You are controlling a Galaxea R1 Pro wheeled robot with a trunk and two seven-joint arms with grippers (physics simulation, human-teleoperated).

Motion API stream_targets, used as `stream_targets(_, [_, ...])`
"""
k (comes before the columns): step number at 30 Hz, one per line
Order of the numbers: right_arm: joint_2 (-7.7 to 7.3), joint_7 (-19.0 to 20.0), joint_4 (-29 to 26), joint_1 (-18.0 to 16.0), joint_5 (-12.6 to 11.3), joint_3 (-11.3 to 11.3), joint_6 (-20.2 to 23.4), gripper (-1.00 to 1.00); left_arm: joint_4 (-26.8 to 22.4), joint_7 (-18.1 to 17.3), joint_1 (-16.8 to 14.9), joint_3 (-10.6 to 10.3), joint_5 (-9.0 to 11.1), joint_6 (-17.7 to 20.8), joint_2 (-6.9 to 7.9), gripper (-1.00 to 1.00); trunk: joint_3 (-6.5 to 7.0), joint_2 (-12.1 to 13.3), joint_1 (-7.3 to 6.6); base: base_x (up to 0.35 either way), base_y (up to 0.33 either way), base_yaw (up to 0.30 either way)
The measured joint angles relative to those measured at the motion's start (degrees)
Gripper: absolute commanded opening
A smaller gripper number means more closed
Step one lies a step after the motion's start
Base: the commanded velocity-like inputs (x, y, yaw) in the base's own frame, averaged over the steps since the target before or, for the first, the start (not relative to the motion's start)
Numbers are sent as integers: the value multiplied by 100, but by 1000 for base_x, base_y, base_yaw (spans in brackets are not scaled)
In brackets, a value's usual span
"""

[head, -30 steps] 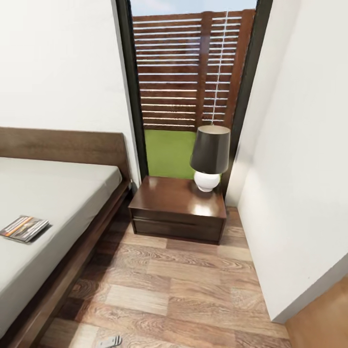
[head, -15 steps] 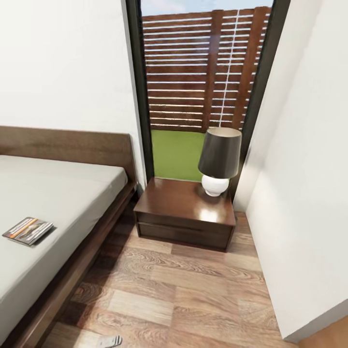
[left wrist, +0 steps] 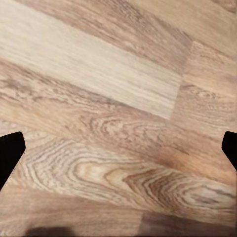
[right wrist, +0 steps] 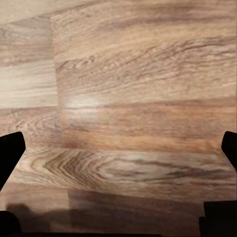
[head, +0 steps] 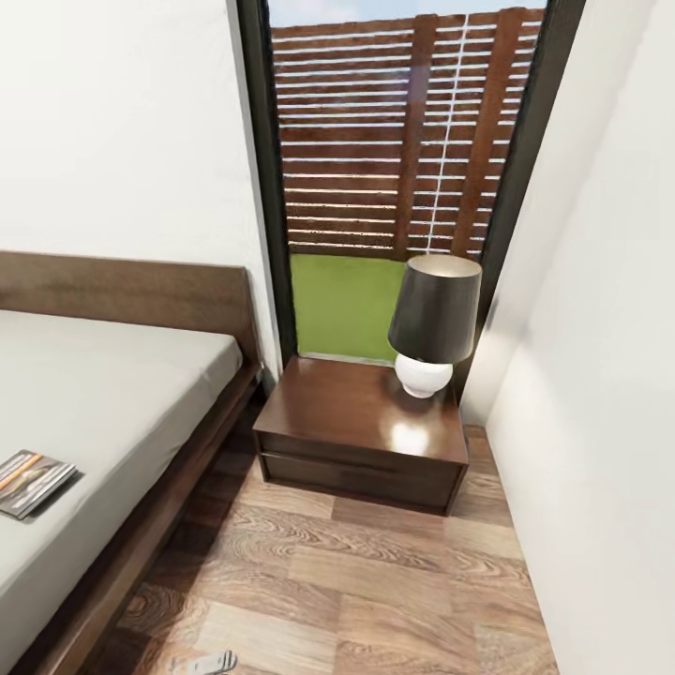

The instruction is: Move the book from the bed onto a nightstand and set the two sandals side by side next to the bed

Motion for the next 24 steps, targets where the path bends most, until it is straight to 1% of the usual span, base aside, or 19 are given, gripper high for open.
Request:
stream_targets(5, [0, -2, 0, -1, 0, 0, 0, 100, 0, 0, 0, 0, -1, 0, 0, 100, 0, 0, 0, 317, -29, 0])
stream_targets(12, [0, -1, 0, -2, 0, 2, 0, 100, 0, 0, 0, 0, -7, 1, 0, 100, 0, 0, 1, 294, -91, 0])
stream_targets(16, [0, -2, 0, -2, 0, 1, 0, 100, -1, -1, 0, 0, -8, -1, 0, 100, 0, 0, 3, 86, -41, 79])
stream_targets(24, [1, -2, 2, -3, 0, 0, 0, 100, -2, -1, 1, 0, -8, -2, 1, 100, 0, 0, 3, 16, -8, 239])
